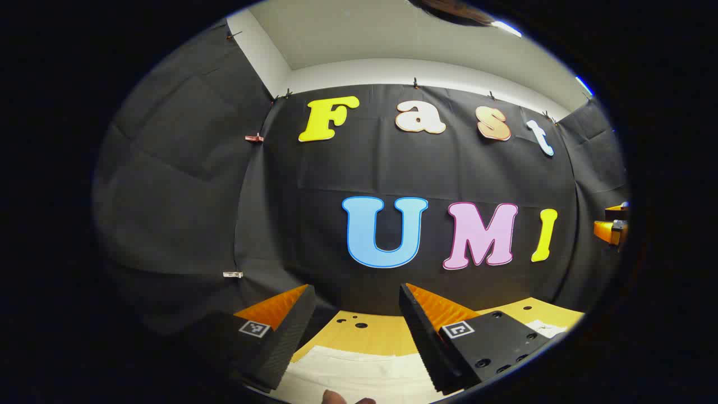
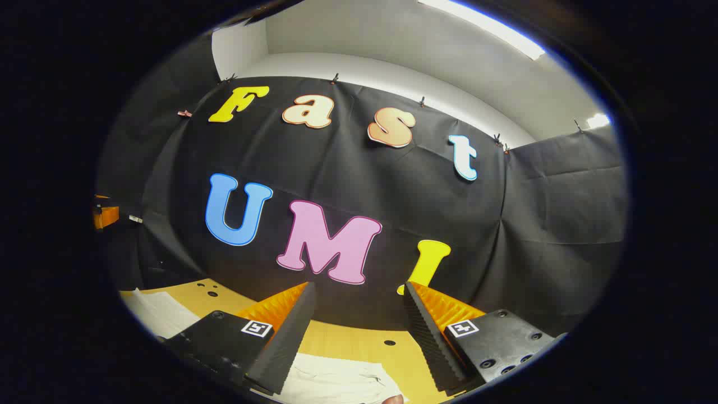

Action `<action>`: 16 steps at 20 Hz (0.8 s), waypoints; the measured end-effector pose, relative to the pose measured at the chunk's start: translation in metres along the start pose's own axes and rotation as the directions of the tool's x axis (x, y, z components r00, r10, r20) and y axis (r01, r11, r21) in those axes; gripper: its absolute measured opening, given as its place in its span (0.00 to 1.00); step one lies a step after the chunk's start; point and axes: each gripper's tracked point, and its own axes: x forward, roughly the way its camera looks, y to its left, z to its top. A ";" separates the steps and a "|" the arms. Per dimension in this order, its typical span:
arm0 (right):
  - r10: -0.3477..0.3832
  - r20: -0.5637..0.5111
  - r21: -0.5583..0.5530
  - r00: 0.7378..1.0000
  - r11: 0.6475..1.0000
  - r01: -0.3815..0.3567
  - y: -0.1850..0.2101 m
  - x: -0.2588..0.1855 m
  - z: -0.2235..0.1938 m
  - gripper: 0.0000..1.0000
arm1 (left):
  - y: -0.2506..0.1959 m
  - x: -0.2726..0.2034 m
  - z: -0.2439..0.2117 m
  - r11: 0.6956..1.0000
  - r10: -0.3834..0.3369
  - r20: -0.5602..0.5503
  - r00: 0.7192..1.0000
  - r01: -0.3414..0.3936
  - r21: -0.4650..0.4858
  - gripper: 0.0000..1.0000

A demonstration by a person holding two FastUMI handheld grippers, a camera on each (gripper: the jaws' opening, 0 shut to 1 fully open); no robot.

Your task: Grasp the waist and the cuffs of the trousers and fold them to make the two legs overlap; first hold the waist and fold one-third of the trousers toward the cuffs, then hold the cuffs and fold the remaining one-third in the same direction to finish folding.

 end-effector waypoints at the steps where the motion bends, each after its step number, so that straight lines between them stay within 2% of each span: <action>1: -0.002 -0.003 -0.008 1.000 1.000 0.002 -0.001 0.000 0.000 0.96 | 0.003 0.000 -0.003 1.000 -0.001 -0.005 1.000 0.001 -0.007 0.95; 6: 0.010 -0.014 -0.024 1.000 1.000 -0.010 0.005 0.001 -0.006 0.96 | 0.019 0.002 -0.013 1.000 0.000 -0.028 1.000 0.000 0.001 0.95; 10: 0.022 -0.014 -0.042 1.000 0.999 -0.022 0.015 -0.001 -0.008 0.96 | 0.025 0.005 -0.017 0.999 -0.028 -0.033 0.999 0.029 0.027 0.95; 14: 0.019 -0.020 -0.054 1.000 0.998 -0.020 0.016 -0.001 -0.013 0.96 | 0.024 0.010 -0.029 0.987 -0.117 -0.062 0.991 0.123 0.103 0.95; 16: 0.017 -0.033 -0.060 0.999 0.998 -0.019 0.017 -0.002 -0.019 0.97 | 0.024 0.011 -0.047 0.961 -0.183 -0.117 0.976 0.203 0.187 0.92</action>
